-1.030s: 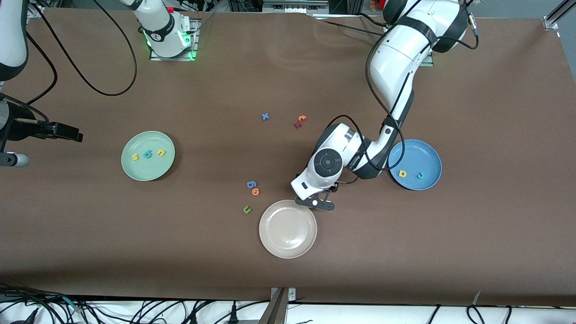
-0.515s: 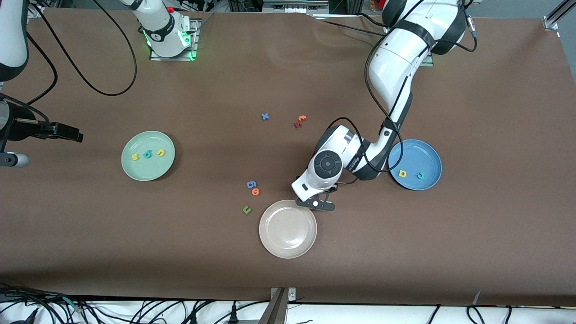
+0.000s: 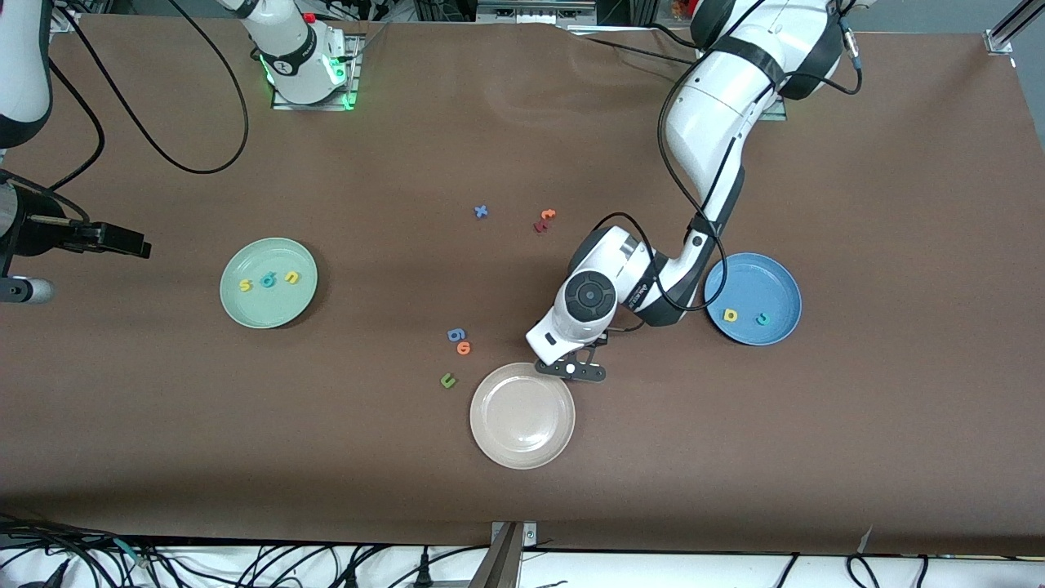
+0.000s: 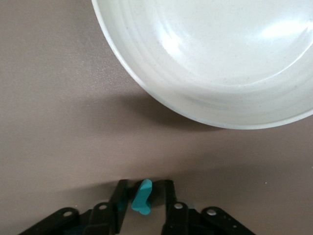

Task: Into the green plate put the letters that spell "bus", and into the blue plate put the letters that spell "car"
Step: 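Lower the left gripper and grasp the cyan letter beside the white plate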

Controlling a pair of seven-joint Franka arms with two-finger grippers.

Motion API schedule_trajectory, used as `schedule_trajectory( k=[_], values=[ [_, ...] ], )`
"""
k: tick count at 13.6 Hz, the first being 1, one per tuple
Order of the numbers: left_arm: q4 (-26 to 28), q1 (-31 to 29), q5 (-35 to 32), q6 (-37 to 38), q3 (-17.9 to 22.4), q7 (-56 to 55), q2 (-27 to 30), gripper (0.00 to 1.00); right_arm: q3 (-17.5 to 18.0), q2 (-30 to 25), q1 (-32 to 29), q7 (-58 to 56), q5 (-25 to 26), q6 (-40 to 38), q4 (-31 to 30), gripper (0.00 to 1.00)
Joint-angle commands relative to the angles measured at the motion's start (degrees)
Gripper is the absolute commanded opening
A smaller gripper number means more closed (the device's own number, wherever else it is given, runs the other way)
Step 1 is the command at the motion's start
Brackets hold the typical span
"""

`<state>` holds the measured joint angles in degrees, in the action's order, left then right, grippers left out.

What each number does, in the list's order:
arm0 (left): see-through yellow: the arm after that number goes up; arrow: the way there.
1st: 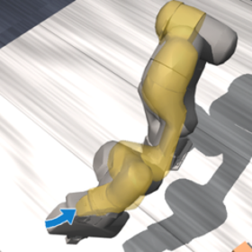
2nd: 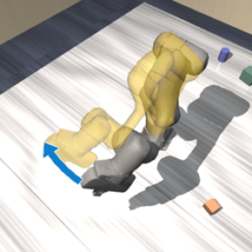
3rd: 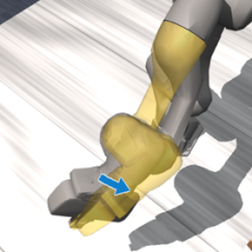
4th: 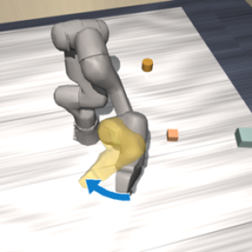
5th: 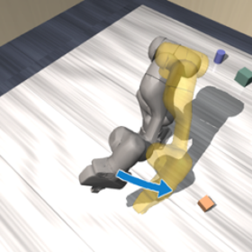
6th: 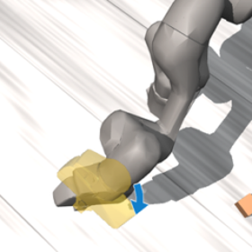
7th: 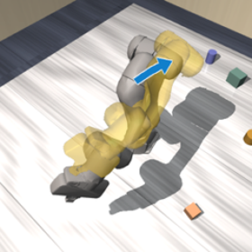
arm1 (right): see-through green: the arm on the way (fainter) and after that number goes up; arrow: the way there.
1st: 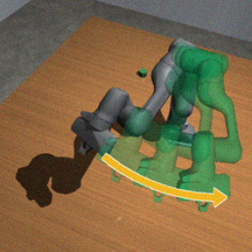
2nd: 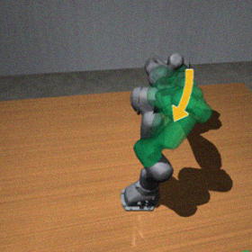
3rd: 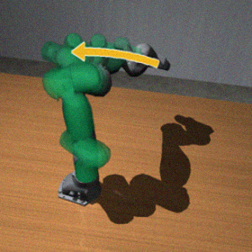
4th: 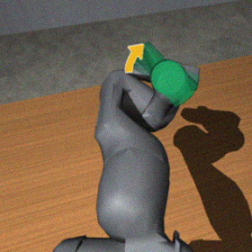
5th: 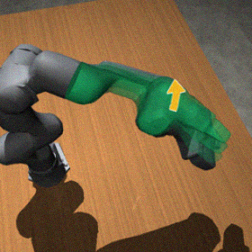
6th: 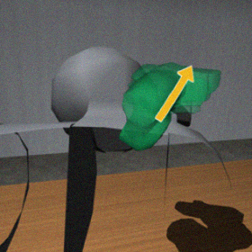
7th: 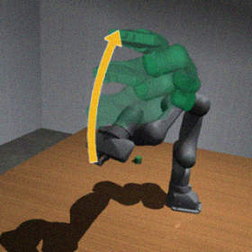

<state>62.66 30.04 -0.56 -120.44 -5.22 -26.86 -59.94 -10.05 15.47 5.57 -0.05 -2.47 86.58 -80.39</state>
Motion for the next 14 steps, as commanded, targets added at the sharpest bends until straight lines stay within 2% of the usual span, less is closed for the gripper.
schedule_trajectory(
  k=[1, 9, 14],
  values=[
    [-1.49, 1.17, 0.65, -0.14, 0.57, -1.17, -1.58, 0.29, 0.47, -1.05, -0.3, -0.39, 0.71, 0.69, -1.26, 1.0],
    [-1.23, 1.43, 0.56, 0.29, 0.57, -1.7, -1.5, 0.19, 0.47, -1.05, -0.3, -0.3, 0.71, 0.69, -1.26, 1.0],
    [-1.84, 0.81, 0.56, 3.28, 0.92, -1.44, -0.01, 0.13, 0.47, -1.05, -0.3, -0.39, 0.71, 0.69, -1.26, 1.0]
  ],
)
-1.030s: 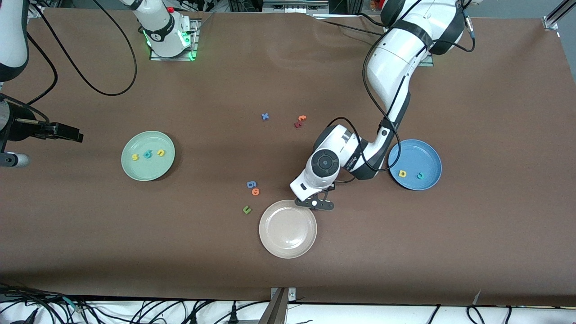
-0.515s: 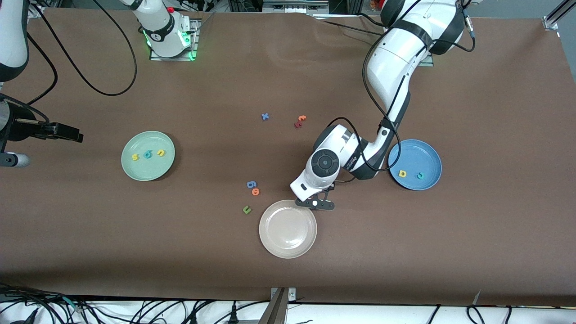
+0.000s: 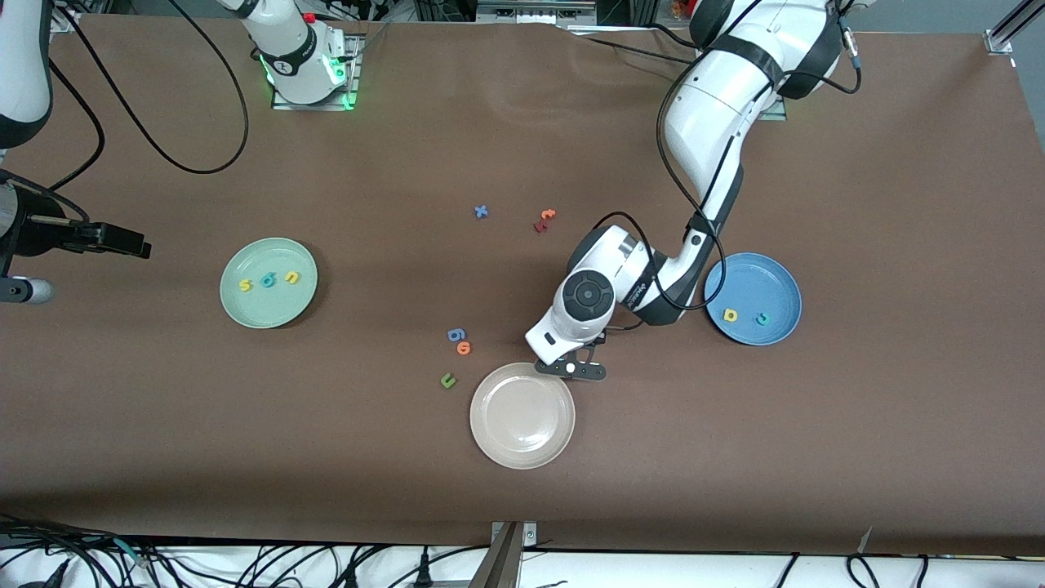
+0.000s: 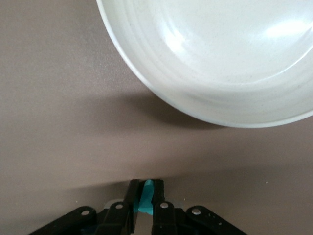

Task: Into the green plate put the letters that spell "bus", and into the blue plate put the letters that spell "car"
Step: 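Lower the left gripper and grasp the cyan letter beside the white plate, then carry the cyan letter with the left gripper to the blue plate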

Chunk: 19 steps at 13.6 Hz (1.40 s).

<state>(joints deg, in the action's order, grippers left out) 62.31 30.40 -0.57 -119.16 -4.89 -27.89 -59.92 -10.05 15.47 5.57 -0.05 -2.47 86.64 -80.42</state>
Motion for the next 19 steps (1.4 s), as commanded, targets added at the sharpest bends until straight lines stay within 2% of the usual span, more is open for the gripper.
schedule_trajectory(
  k=[1, 5, 7, 10, 16, 19],
  values=[
    [-1.49, 0.28, 0.57, 2.52, 0.67, -0.41, 0.15, 0.13, 0.47, -1.06, -0.3, -0.3, 0.71, 0.63, -1.23, 1.0],
    [-1.31, -2.88, 0.4, 8.05, 0.5, 1.08, 3.74, 0.12, 0.47, -1.06, -0.3, -0.3, 0.71, 0.63, -1.23, 1.0],
    [-0.7, -4.81, 0.65, 11.65, 0.5, 5.98, 5.24, 0.09, 0.47, -1.06, -0.3, -0.3, 0.71, 0.63, -1.23, 1.0],
    [5.87, -8.86, 0.57, 13.34, 0.23, 12.66, 11.12, 0.1, 0.47, -1.06, -0.3, -0.21, 0.71, 0.63, -1.23, 1.0],
    [13.18, -16.94, -0.49, 13.16, 0.41, 27.43, 17.19, 0.11, 0.47, -1.06, -0.21, -0.13, 0.71, 0.63, -1.23, 1.0],
    [17.65, -21.25, -0.49, 9.67, 0.41, 33.86, 19.83, 0.1, 0.47, -1.06, -0.21, -0.13, 0.71, 0.63, -1.23, 1.0]
  ],
)
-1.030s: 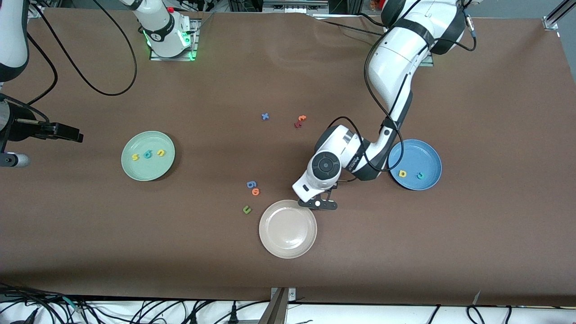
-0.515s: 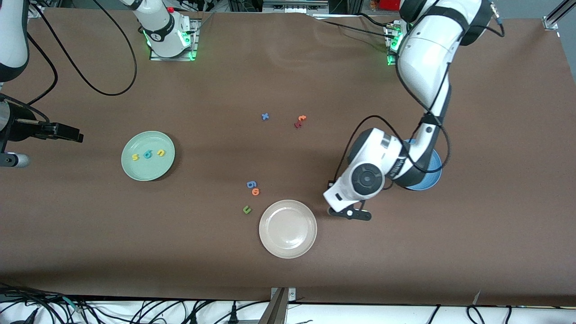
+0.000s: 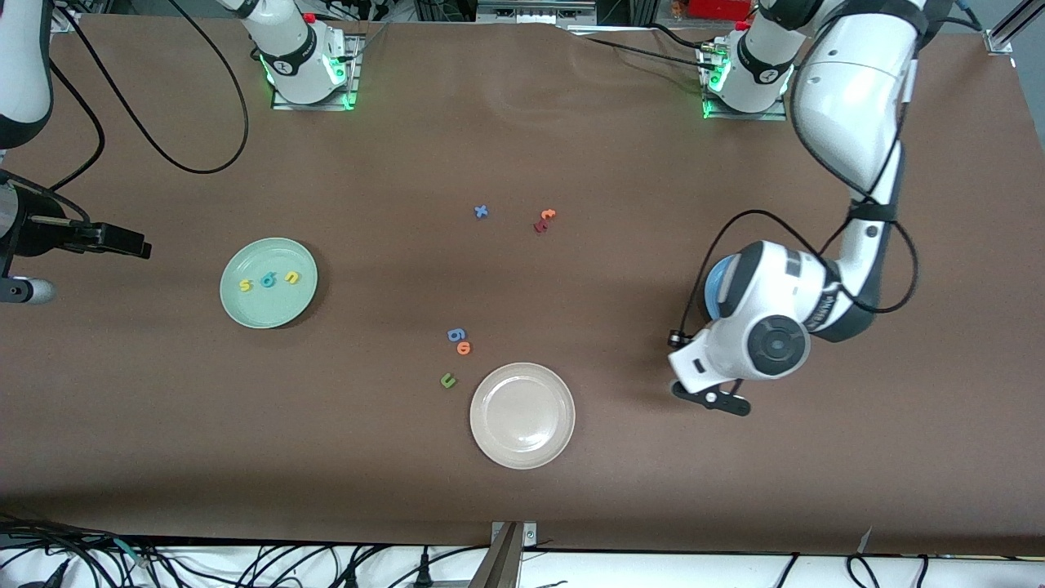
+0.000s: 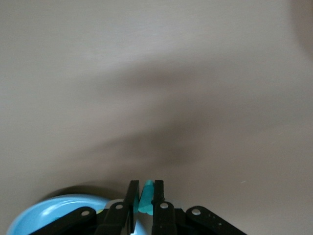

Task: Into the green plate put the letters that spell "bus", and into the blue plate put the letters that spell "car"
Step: 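Carry the cyan letter with the left gripper to the blue plate, then open the left gripper to drop the cyan letter on the blue plate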

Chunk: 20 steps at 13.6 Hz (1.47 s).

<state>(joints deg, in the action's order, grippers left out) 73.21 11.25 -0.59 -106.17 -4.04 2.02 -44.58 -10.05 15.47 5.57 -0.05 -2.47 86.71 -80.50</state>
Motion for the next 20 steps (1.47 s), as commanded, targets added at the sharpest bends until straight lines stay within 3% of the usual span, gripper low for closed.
schedule_trajectory(
  k=[1, 3, 10, 16, 18, 20],
  values=[
    [10.52, -3.15, -0.47, -6.83, -0.44, 4.91, 6.15, 0.1, 0.47, -1.06, -0.21, -0.13, 0.62, 0.57, -1.15, 1.0],
    [18.43, -5.35, -0.38, -13.86, -0.53, 8.68, 9.67, 0.1, 0.47, -1.06, -0.21, -0.13, 0.71, 0.57, -1.15, 1.0],
    [23.64, -10.28, -0.38, -15.21, -0.53, 15.38, 12.32, 0.09, 0.47, -1.06, -0.21, -0.13, 0.71, 0.57, -1.15, 1.0],
    [32.7, -11.33, -0.55, -25.4, -0.44, 15.38, 13.29, 0.1, 0.47, -1.06, -0.21, -0.13, 0.71, 0.48, -1.15, 1.0],
    [33.49, -11.42, -0.55, -25.06, -0.44, 15.21, 14.17, 0.34, 0.47, -1.06, -0.21, -0.13, 0.71, 0.57, -1.15, 1.0],
    [33.41, -11.6, -0.55, -24.88, -0.36, 15.29, 14.08, 1.0, 0.47, -1.06, -0.21, -0.13, 0.71, 0.56, -1.15, 1.0]
  ],
)
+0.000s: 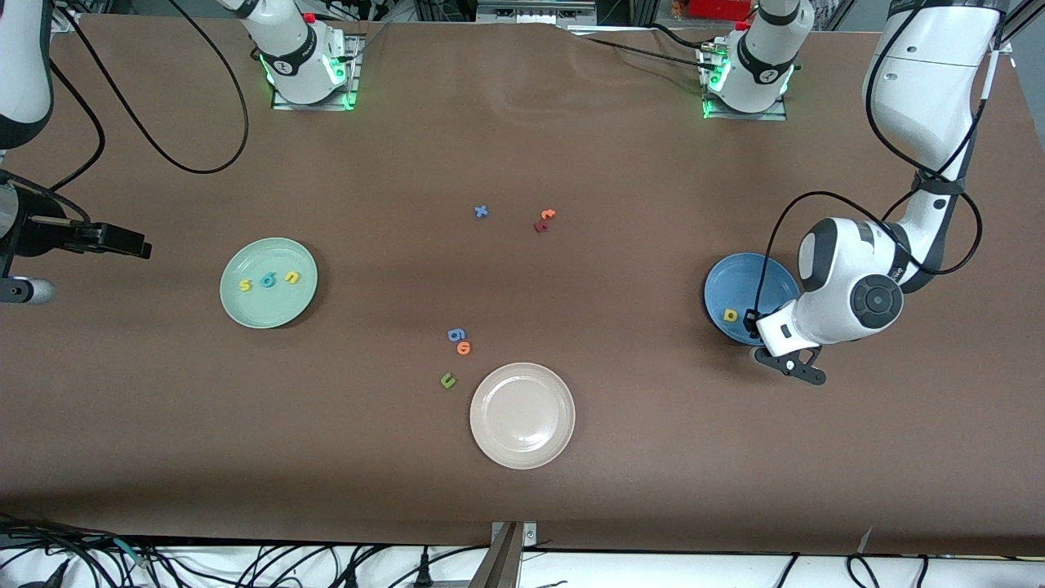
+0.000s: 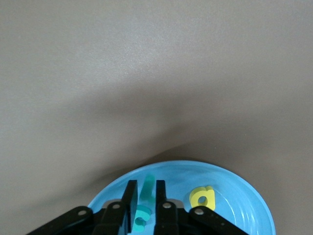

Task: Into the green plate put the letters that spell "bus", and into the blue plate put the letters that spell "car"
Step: 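Open the left gripper to drop the cyan letter on the blue plate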

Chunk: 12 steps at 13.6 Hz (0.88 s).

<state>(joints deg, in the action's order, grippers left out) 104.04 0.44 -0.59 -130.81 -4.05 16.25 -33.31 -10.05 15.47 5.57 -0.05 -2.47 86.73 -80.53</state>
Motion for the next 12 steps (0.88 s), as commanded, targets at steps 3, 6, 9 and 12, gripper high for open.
schedule_trajectory(
  k=[3, 6, 9, 12],
  values=[
    [1.78, -1.49, -0.46, 1.07, -0.26, 0.28, 3.6, 1.0, 0.47, -1.06, -0.21, -0.13, 0.71, 0.55, -1.12, 1.0],
    [1.17, -3.6, -0.38, 3.18, -0.35, 0.1, 5.71, 1.0, 0.47, -1.06, -0.21, -0.13, 0.71, 0.46, -1.12, 1.0],
    [-0.33, -4.48, -0.29, 9.32, -0.26, -0.16, 7.12, 1.0, 0.55, -1.06, -0.21, -0.13, 0.62, 0.55, -1.12, 1.0],
    [-0.68, -4.75, 0.5, 13.99, -0.26, -1.4, 9.93, 1.0, 0.55, -1.06, -0.21, -0.13, 0.62, 0.55, -1.12, 1.0]
  ],
)
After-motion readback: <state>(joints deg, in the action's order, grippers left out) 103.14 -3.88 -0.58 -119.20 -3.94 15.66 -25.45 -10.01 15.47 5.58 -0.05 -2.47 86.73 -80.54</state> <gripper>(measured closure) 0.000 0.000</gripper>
